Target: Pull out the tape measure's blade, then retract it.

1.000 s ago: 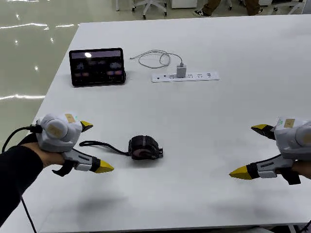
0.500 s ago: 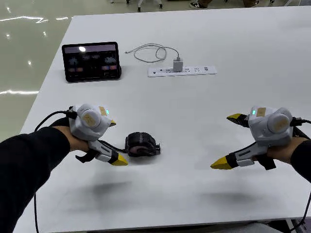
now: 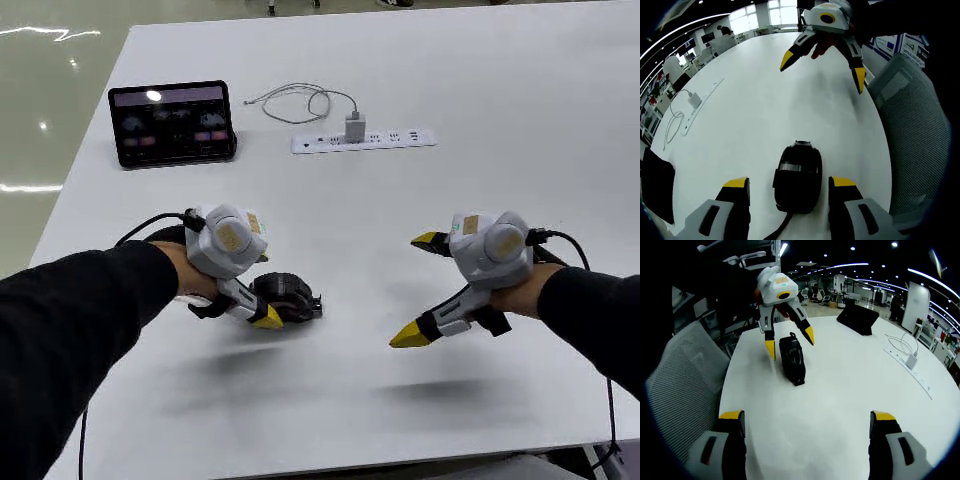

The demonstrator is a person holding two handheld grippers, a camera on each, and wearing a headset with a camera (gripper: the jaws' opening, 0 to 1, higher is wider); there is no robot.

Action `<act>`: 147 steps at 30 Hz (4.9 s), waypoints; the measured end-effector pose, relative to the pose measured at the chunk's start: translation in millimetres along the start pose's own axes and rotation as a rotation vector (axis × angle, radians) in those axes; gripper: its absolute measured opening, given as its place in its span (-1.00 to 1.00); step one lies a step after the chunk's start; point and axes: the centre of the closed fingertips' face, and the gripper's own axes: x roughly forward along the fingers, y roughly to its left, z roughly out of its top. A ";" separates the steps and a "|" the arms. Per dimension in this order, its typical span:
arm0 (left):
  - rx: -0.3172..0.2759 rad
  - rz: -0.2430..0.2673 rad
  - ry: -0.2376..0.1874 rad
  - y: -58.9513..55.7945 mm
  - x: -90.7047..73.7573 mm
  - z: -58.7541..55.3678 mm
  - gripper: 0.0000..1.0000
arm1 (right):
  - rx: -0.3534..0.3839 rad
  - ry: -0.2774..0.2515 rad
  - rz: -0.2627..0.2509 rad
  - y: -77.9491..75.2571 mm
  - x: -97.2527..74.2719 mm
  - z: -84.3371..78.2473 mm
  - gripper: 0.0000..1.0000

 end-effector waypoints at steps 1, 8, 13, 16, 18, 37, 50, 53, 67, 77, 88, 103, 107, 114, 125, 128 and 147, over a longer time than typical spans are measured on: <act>0.011 -0.003 0.002 -1.7 1.1 2.3 0.14 | -0.009 0.003 0.007 0.6 3.9 0.2 0.96; 0.064 -0.029 0.033 -5.3 6.3 3.6 -0.17 | -0.032 0.002 0.027 1.1 21.0 8.7 0.85; 0.090 -0.057 0.034 -8.8 6.6 2.9 -0.33 | -0.069 0.011 0.040 3.2 30.7 14.2 0.74; 0.102 -0.059 0.024 -8.7 7.1 2.6 -0.34 | -0.080 0.009 0.049 4.6 36.0 17.8 0.70; 0.128 -0.042 0.020 -9.9 7.8 1.5 -0.35 | -0.085 0.008 0.056 5.2 40.0 20.0 0.68; 0.122 -0.066 0.041 -10.4 10.3 -0.8 -0.36 | -0.173 0.053 0.146 17.7 83.7 30.7 0.02; 0.095 -0.082 0.060 -9.9 11.6 -1.6 -0.36 | -0.180 0.105 0.187 22.5 104.5 25.5 -0.31; 0.110 -0.086 0.090 -10.7 12.2 -1.9 -0.35 | -0.177 0.140 0.204 23.9 107.3 20.2 -0.39; 0.108 -0.083 0.105 -10.9 12.9 -2.8 -0.35 | -0.213 0.163 0.193 25.8 114.2 20.4 -0.75; 0.099 -0.090 0.092 -9.6 12.5 -3.2 -0.36 | -0.231 0.179 0.202 23.2 112.8 19.8 -0.83; 0.094 -0.082 0.089 -10.5 12.0 -2.9 -0.36 | -0.227 0.183 0.199 22.5 109.4 16.7 -0.84; 0.088 -0.088 0.081 -10.7 11.9 -2.4 -0.36 | -0.214 0.202 0.194 15.7 96.1 4.8 -0.84; 0.088 -0.085 0.080 -11.0 11.8 -2.5 -0.36 | -0.204 0.203 0.193 15.2 93.4 2.8 -0.84; 0.090 -0.087 0.080 -11.6 11.8 -1.6 -0.36 | -0.182 0.207 0.185 12.9 85.8 -3.9 -0.84; 0.073 -0.087 0.071 -12.2 11.0 -0.7 -0.36 | -0.180 0.213 0.189 13.3 85.2 -5.7 -0.81; 0.058 -0.079 0.057 -12.2 12.7 0.7 -0.36 | -0.215 0.243 0.189 15.0 86.9 -4.7 -0.78; 0.041 -0.074 0.061 -10.7 10.6 -1.7 -0.36 | -0.193 0.231 0.196 10.1 87.7 -5.6 -0.80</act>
